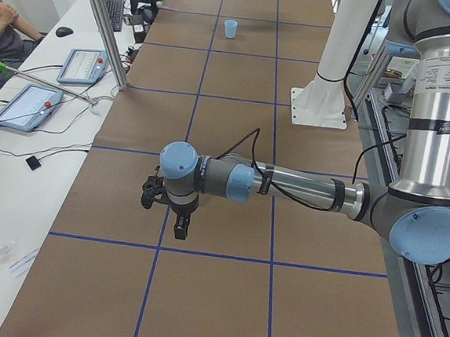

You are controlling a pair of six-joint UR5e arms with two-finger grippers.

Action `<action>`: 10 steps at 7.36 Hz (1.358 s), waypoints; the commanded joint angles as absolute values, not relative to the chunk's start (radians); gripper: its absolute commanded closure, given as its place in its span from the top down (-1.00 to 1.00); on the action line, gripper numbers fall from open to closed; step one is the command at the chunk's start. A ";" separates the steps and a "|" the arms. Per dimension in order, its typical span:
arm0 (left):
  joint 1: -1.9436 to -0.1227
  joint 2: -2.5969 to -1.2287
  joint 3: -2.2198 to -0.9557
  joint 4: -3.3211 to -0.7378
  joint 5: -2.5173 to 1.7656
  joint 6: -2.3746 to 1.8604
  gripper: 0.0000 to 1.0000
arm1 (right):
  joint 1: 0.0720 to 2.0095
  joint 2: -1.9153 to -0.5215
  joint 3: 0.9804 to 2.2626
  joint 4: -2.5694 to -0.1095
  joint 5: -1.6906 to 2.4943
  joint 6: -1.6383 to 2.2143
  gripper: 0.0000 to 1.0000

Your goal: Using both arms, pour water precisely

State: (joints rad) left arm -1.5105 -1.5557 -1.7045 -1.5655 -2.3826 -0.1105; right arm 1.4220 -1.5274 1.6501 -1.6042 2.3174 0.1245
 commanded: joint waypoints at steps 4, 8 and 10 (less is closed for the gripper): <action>-1.266 -1.633 -1.510 -1.974 -2.376 -0.537 1.00 | 1.424 -1.529 1.657 -1.628 2.313 0.112 0.99; -1.149 -1.738 -1.447 -1.988 -2.373 -0.716 1.00 | 1.422 -1.532 1.654 -1.626 2.315 0.113 0.99; -1.131 -1.743 -1.431 -1.993 -2.372 -0.729 1.00 | 1.422 -1.532 1.652 -1.624 2.313 0.113 0.99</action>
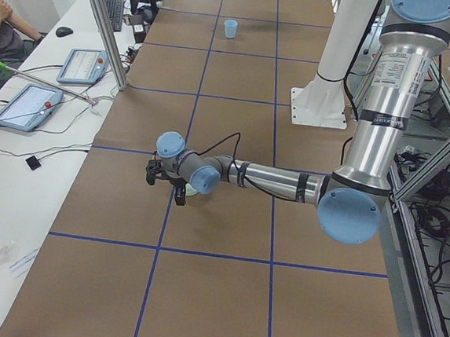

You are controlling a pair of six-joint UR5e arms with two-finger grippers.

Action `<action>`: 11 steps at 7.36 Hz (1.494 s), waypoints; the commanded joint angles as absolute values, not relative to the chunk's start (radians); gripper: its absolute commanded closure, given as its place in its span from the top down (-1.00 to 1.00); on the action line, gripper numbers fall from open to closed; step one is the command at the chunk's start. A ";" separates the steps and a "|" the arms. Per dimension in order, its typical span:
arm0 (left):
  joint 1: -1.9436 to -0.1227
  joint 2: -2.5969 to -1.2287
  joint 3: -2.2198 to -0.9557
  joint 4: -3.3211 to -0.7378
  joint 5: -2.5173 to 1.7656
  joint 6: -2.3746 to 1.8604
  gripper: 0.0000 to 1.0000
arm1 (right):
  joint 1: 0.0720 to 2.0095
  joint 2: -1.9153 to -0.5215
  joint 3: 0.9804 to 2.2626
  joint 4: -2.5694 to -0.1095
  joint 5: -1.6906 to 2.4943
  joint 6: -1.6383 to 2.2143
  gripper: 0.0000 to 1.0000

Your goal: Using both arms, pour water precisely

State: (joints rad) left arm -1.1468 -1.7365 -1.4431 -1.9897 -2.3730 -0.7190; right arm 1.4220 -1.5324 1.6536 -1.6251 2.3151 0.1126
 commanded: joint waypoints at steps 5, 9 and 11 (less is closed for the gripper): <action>-1.112 -1.793 -1.361 -1.993 -2.375 -0.732 -0.48 | 1.422 -1.532 1.652 -1.624 2.315 0.114 0.99; -1.112 -1.828 -1.379 -1.991 -2.384 -0.802 -1.00 | 1.422 -1.532 1.654 -1.624 2.315 0.114 0.99; -1.112 -1.867 -1.402 -1.980 -2.469 -0.821 -1.00 | 1.422 -1.532 1.654 -1.624 2.315 0.114 0.99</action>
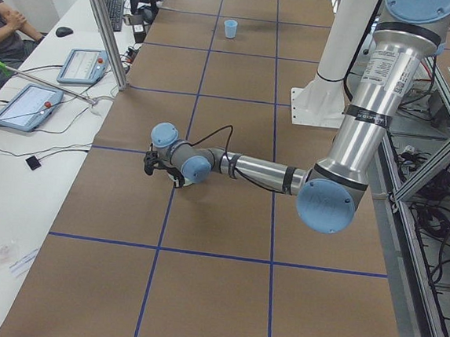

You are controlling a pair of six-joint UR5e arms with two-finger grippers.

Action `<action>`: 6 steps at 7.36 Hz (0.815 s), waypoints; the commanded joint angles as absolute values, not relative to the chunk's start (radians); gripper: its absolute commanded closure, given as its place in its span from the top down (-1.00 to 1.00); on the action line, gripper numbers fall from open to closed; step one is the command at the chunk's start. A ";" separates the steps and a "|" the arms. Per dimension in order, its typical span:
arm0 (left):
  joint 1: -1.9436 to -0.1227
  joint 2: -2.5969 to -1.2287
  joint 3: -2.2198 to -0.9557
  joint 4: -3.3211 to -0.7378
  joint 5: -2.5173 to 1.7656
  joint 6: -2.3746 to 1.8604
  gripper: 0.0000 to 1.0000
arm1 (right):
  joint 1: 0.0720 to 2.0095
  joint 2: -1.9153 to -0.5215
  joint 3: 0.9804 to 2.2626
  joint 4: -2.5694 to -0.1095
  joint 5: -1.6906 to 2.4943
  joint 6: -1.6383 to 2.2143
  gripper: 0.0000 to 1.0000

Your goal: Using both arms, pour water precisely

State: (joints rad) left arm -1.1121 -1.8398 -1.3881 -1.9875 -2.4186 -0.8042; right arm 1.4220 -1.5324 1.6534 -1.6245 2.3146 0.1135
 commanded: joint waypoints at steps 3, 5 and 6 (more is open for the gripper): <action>-1.070 -2.017 -1.449 -1.970 -2.494 -0.984 -1.00 | 1.422 -1.532 1.660 -1.624 2.319 0.114 0.99; -0.929 -2.130 -1.486 -1.968 -2.439 -1.156 -1.00 | 1.422 -1.532 1.660 -1.624 2.321 0.114 0.99; -0.846 -2.176 -1.485 -1.967 -2.378 -1.225 -1.00 | 1.422 -1.532 1.660 -1.623 2.321 0.114 0.99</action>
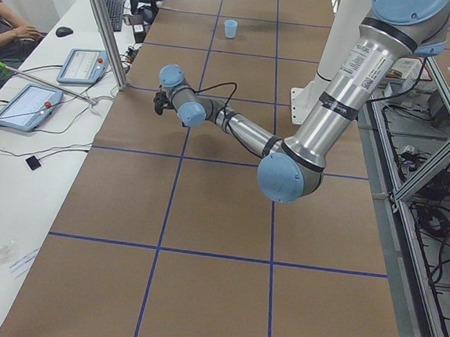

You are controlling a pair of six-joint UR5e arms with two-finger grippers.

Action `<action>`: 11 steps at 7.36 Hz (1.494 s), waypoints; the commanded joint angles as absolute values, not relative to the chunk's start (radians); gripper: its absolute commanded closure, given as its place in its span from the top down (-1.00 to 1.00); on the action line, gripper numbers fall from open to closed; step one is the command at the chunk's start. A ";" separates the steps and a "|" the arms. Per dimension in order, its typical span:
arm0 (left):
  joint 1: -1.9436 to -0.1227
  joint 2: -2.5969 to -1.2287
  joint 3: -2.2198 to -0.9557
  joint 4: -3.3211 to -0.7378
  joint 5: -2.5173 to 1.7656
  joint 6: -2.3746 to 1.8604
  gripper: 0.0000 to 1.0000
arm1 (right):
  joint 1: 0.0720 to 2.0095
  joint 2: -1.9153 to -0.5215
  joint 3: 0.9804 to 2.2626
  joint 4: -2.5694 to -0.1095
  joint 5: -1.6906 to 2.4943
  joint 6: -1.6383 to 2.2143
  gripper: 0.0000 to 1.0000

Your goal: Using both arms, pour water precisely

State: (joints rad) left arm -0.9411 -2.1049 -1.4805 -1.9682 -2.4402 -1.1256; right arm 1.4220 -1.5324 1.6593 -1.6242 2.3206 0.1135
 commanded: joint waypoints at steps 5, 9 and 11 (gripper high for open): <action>-0.660 -2.312 -1.399 -1.965 -2.175 -1.341 -1.00 | 1.422 -1.532 1.661 -1.621 2.330 0.115 0.99; -0.652 -2.315 -1.397 -1.965 -2.172 -1.342 -1.00 | 1.420 -1.532 1.658 -1.621 2.330 0.115 0.99; -0.644 -2.313 -1.399 -1.965 -2.172 -1.344 -1.00 | 1.420 -1.532 1.655 -1.621 2.329 0.115 0.99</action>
State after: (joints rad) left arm -0.6491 -2.3140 -1.3976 -1.9652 -2.1722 -1.3426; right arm 1.4207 -1.5325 1.6577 -1.6214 2.3298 0.1151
